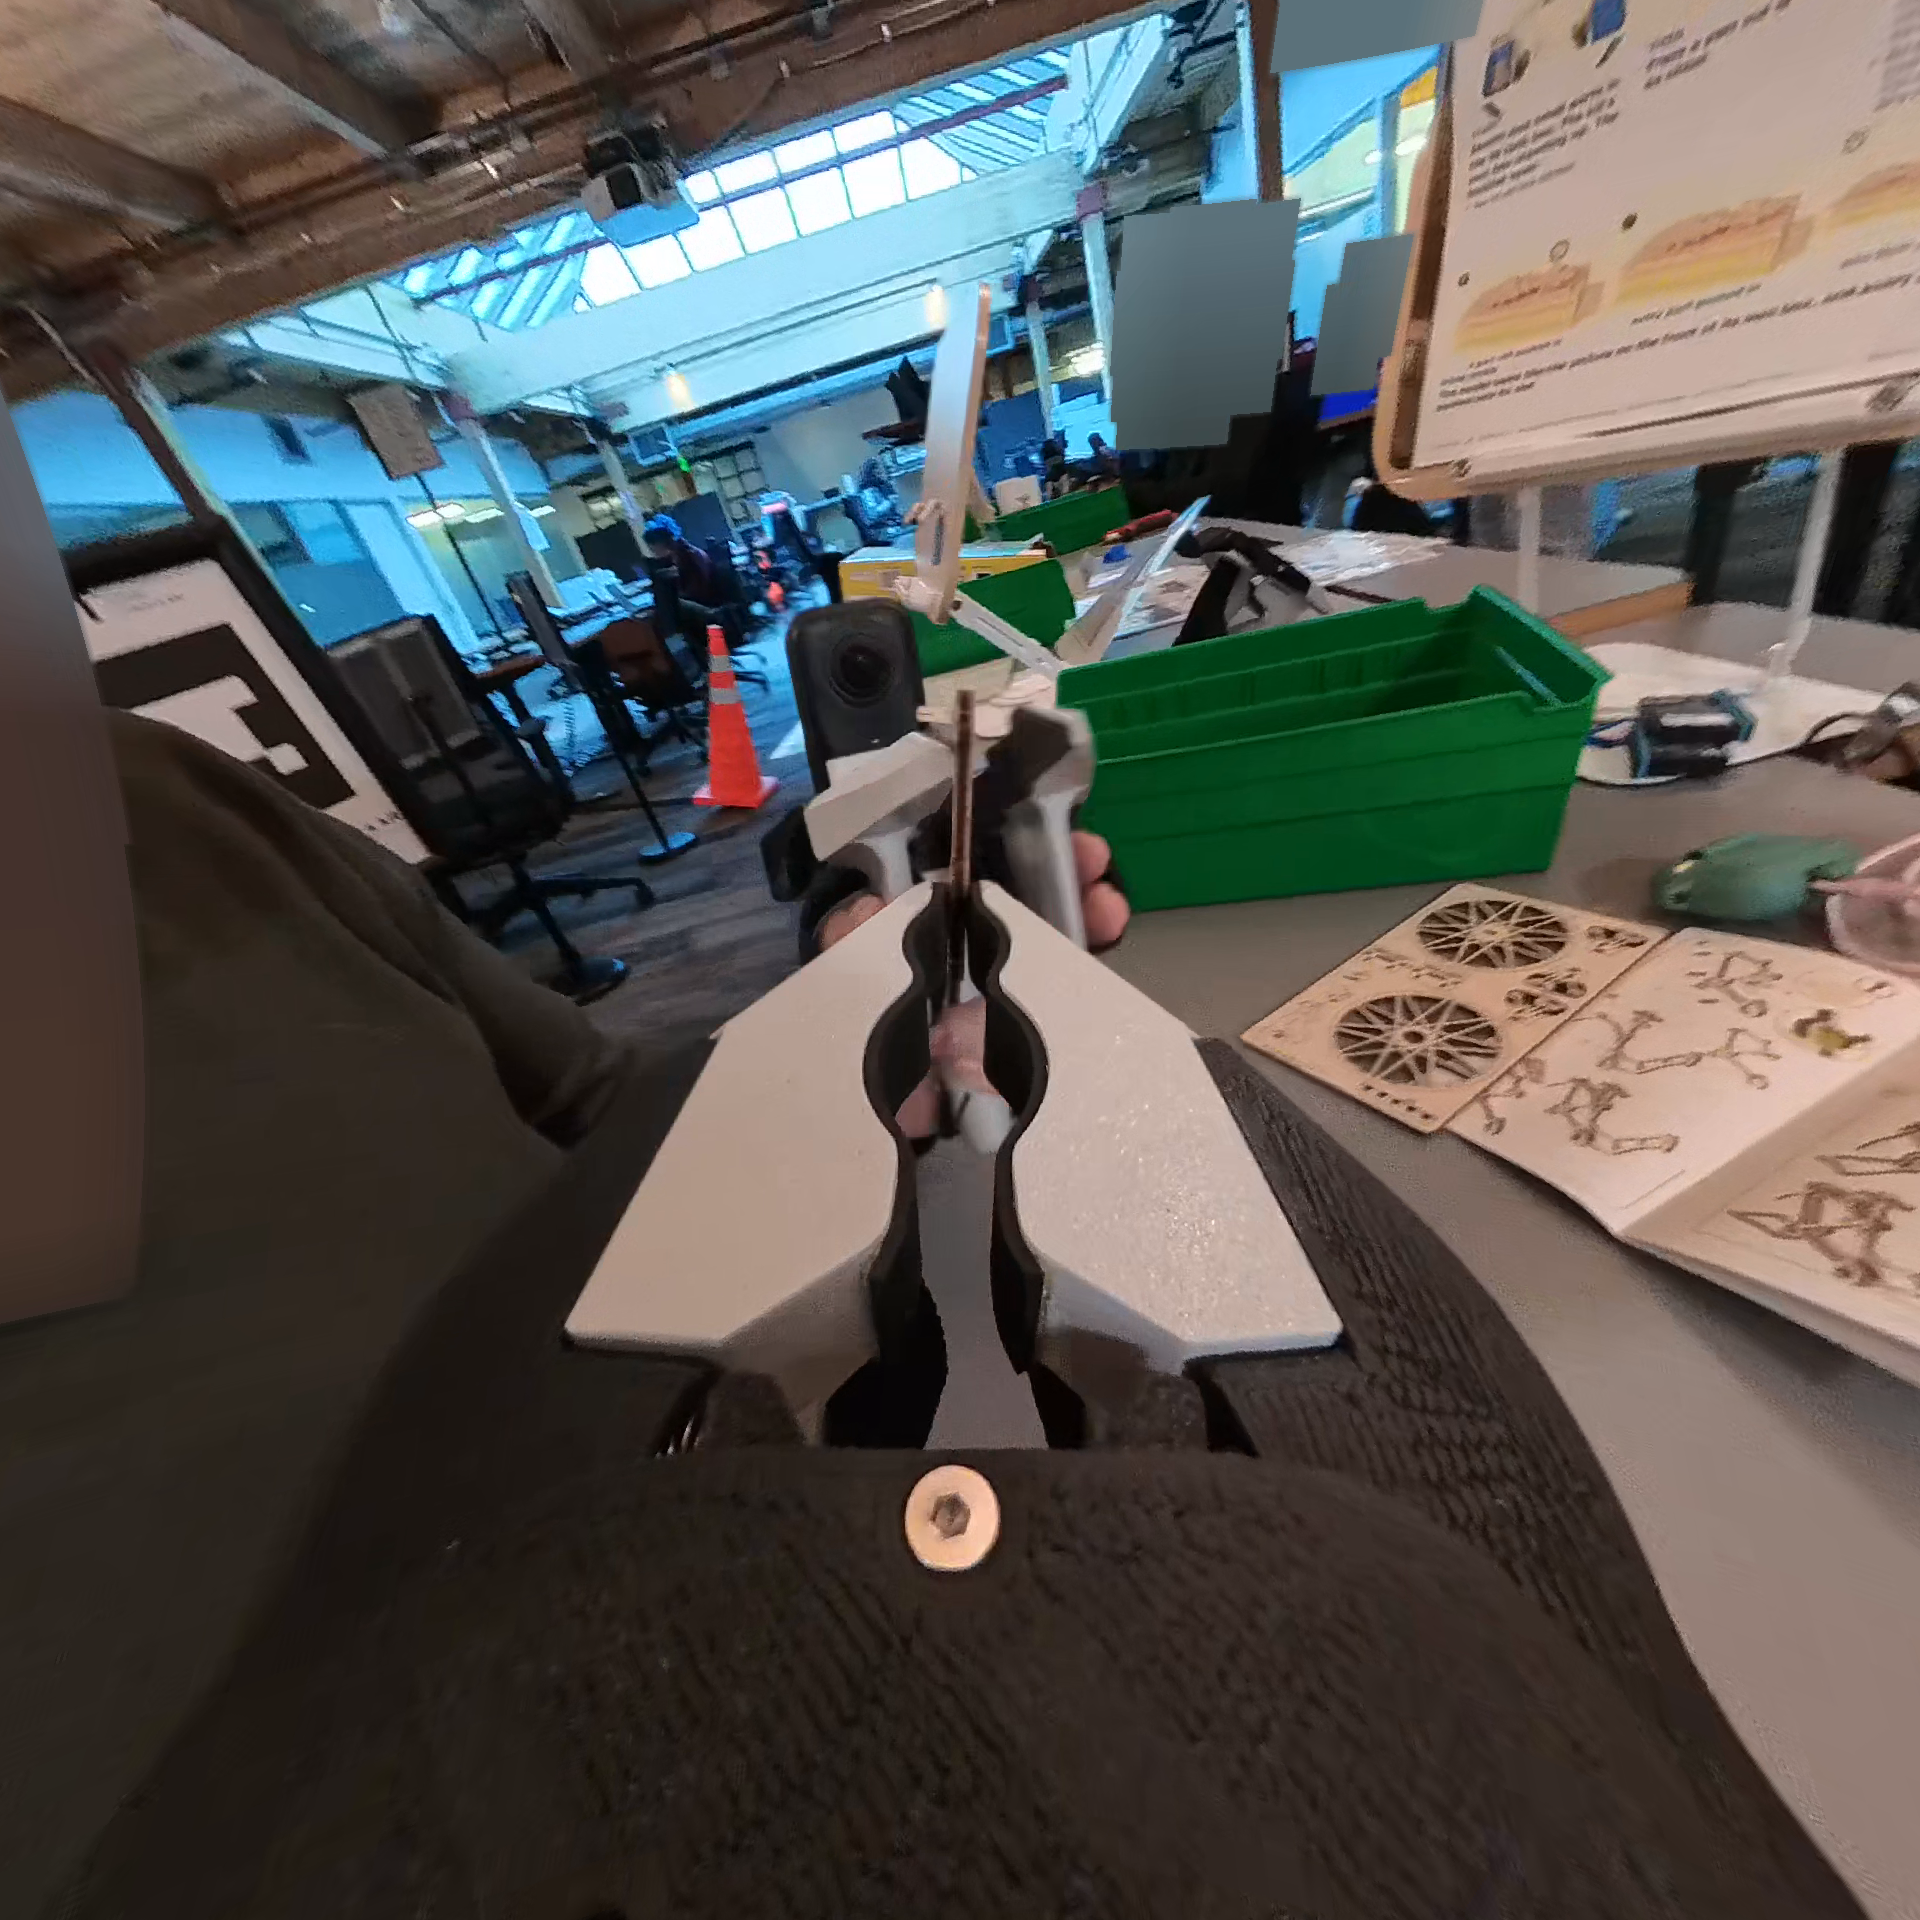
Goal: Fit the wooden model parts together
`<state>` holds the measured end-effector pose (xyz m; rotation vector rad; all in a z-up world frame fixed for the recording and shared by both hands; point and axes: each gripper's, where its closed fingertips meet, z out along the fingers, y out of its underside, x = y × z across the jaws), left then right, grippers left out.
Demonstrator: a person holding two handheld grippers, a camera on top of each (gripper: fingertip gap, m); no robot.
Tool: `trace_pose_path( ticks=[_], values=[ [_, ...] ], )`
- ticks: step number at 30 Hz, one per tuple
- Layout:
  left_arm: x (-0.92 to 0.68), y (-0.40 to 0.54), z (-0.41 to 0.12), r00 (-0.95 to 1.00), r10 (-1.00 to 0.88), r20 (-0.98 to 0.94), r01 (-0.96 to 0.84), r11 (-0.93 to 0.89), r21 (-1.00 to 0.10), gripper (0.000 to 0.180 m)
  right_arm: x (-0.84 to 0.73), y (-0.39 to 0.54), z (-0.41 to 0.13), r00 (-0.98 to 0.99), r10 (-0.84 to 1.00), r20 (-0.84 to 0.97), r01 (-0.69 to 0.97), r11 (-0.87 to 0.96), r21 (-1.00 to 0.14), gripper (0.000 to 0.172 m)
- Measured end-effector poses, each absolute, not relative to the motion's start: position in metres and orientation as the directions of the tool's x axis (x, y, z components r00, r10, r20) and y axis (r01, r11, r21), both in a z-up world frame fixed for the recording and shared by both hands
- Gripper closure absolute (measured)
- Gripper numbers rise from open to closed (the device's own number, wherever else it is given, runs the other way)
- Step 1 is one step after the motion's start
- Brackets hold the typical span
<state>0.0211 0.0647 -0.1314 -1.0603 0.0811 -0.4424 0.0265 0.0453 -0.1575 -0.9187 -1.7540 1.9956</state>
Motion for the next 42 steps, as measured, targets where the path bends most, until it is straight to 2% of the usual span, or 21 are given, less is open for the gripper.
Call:
trace_pose_path(
  ticks=[1,5,10,14,17,20,25,27,30,32,35,39,42],
  values=[
    [0.016,0.066,-0.132,0.936,-0.328,0.127,0.264,0.417,-0.87,0.154,0.028,0.047,-0.158,-0.742,0.609,-0.28,0.191,-0.209,-0.959,0.171],
    [0.01,0.063,-0.129,0.975,-0.222,0.029,0.12,0.409,-0.905,0.137,0.029,0.061,-0.165,-0.733,0.547,-0.404,0.298,-0.276,-0.914,0.171],
    [0.017,0.057,-0.14,0.957,-0.147,-0.252,-0.194,0.322,-0.927,0.129,0.031,0.08,-0.185,-0.689,0.443,-0.575,0.475,-0.323,-0.818,0.171],
    [0.03,0.06,-0.172,0.864,-0.216,-0.455,-0.421,0.183,-0.888,0.126,0.036,0.089,-0.201,-0.648,0.316,-0.693,0.624,-0.301,-0.721,0.171],
    [0.035,0.062,-0.196,0.82,-0.304,-0.485,-0.479,0.099,-0.872,0.125,0.044,0.088,-0.21,-0.625,0.236,-0.744,0.715,-0.21,-0.667,0.171],
    [0.035,0.065,-0.208,0.788,-0.31,-0.532,-0.537,0.077,-0.84,0.134,0.048,0.082,-0.214,-0.62,0.198,-0.759,0.754,-0.118,-0.647,0.171],
    [0.042,0.06,-0.222,0.715,-0.315,-0.624,-0.635,0.082,-0.768,0.161,0.051,0.076,-0.219,-0.6,0.207,-0.773,0.787,-0.017,-0.616,0.171],
    [0.038,0.059,-0.22,0.673,-0.244,-0.699,-0.702,0.088,-0.707,0.155,0.053,0.073,-0.221,-0.586,0.197,-0.786,0.803,0.016,-0.595,0.17],
    [0.041,0.054,-0.218,0.444,-0.114,-0.889,-0.883,0.11,-0.456,0.138,0.058,0.07,-0.222,-0.552,0.157,-0.819,0.832,0.042,-0.553,0.17],
    [0.045,0.054,-0.226,0.28,-0.093,-0.956,-0.954,0.088,-0.288,0.139,0.056,0.07,-0.223,-0.524,0.148,-0.839,0.85,0.038,-0.525,0.17],
    [0.051,0.055,-0.236,0.11,-0.075,-0.991,-0.989,0.094,-0.117,0.153,0.054,0.071,-0.225,-0.484,0.138,-0.864,0.875,0.047,-0.483,0.17],
    [0.051,0.056,-0.232,0.026,-0.024,-0.999,-0.996,0.09,-0.028,0.166,0.055,0.071,-0.228,-0.448,0.131,-0.884,0.894,0.068,-0.443,0.17],
    [0.043,0.059,-0.231,0.036,-0.032,-0.999,-0.999,0.03,-0.037,0.174,0.048,0.073,-0.23,-0.44,0.153,-0.885,0.897,0.033,-0.44,0.169]
  ],
)
